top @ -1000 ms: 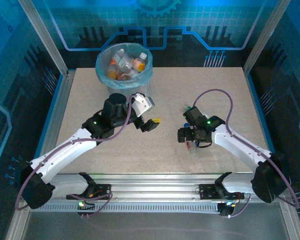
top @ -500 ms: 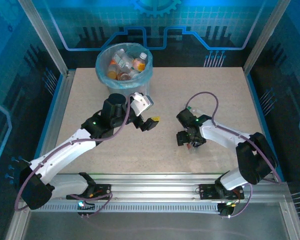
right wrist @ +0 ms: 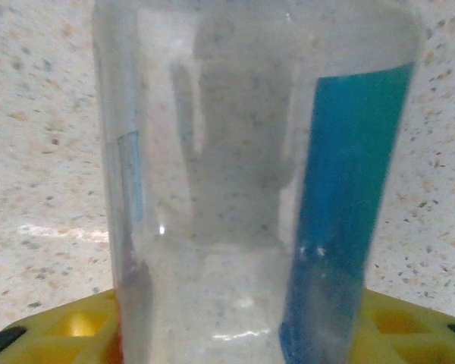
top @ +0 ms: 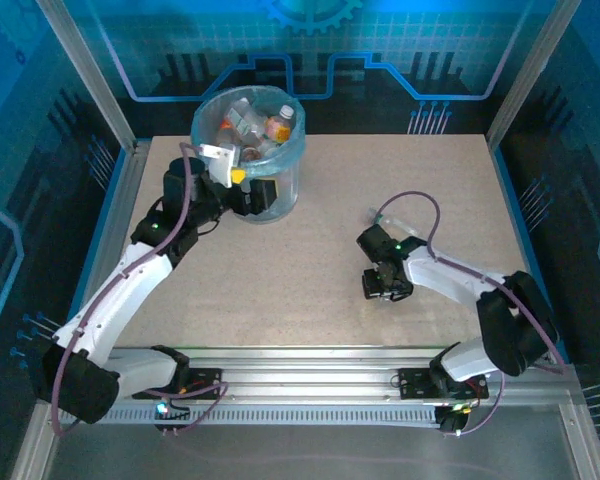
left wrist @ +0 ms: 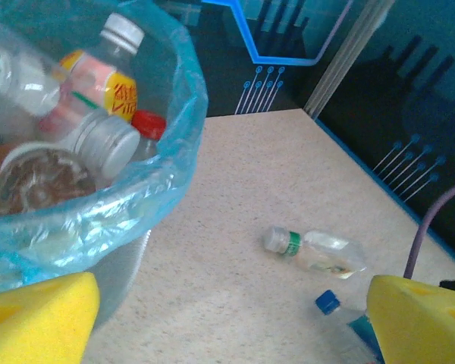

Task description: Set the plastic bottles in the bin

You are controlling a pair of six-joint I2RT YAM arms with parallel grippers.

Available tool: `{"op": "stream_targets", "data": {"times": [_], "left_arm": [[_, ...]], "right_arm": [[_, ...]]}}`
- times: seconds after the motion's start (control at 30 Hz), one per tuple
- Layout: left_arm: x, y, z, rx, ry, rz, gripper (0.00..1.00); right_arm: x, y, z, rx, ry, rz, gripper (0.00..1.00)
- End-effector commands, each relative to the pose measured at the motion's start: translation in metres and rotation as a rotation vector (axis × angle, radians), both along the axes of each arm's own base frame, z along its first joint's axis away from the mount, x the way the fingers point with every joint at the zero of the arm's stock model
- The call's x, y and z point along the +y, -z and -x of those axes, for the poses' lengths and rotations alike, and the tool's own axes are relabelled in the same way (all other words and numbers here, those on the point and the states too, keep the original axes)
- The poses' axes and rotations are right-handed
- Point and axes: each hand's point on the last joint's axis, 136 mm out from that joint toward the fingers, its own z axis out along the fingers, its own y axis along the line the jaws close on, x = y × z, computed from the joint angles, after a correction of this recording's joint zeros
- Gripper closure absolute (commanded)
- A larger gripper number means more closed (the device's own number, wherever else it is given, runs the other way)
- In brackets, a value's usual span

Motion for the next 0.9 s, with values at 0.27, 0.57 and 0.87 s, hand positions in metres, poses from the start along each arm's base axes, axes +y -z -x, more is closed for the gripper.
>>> {"op": "stream_targets", "data": {"times": [0.27, 0.57, 0.87], "left_arm": [[-0.037, -0.026, 0.019, 0.139, 0.190, 0.229, 0.15], [-0.103, -0.020, 0.042, 0.219, 0.378, 0.252, 0.16], [-0.155, -0.042, 0.072, 0.221, 0.591, 0.351, 0.17]], "right_arm": [[0.025, -0.091, -0.003, -0.296, -0.098, -0.272, 0.49], [0.078, -0.185, 0.009, -0.512, -0.333, -0.647, 0.46], [0.101, -0.236, 0.036, -0.583, -0.501, -0.857, 0.46]]}}
